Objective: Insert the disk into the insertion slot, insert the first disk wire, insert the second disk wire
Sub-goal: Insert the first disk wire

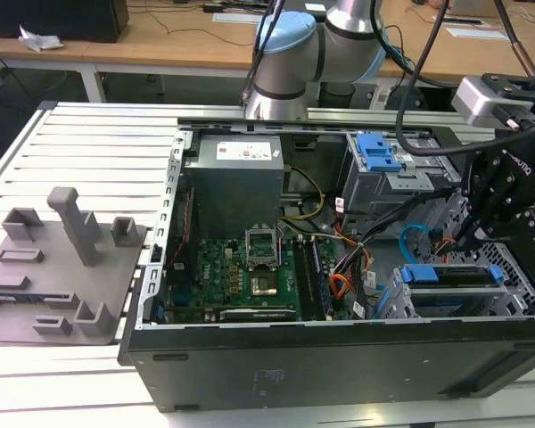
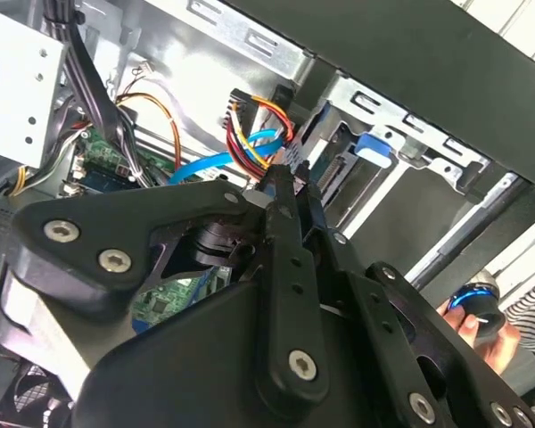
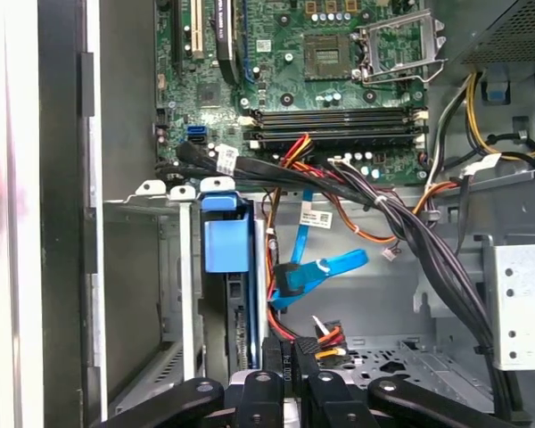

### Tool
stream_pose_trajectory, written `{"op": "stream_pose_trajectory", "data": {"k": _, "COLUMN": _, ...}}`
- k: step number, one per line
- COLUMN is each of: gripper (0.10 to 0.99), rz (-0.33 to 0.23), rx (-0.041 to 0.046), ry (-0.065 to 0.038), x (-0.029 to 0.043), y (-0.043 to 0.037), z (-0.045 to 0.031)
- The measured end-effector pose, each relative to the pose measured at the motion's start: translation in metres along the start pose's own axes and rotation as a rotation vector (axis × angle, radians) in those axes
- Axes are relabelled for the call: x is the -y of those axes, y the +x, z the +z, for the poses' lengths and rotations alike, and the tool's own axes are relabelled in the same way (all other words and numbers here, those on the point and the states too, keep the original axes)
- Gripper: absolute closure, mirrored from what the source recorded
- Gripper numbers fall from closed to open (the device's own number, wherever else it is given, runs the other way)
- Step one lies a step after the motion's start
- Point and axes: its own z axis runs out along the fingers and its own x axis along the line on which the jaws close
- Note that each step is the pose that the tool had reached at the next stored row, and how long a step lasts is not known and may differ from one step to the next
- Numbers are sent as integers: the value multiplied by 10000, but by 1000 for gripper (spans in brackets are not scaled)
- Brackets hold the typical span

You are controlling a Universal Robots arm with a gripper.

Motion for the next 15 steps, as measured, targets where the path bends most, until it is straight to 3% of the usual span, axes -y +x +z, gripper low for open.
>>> {"op": "stream_pose_trajectory", "data": {"k": 7, "gripper": 914, "rz": 0, "rx": 0, "ry": 1, "x": 6, "y": 125, "z": 6}}
{"op": "stream_pose_trajectory", "data": {"k": 15, "gripper": 914, "rz": 0, "rx": 1, "ry": 0, "x": 10, "y": 213, "z": 13}}
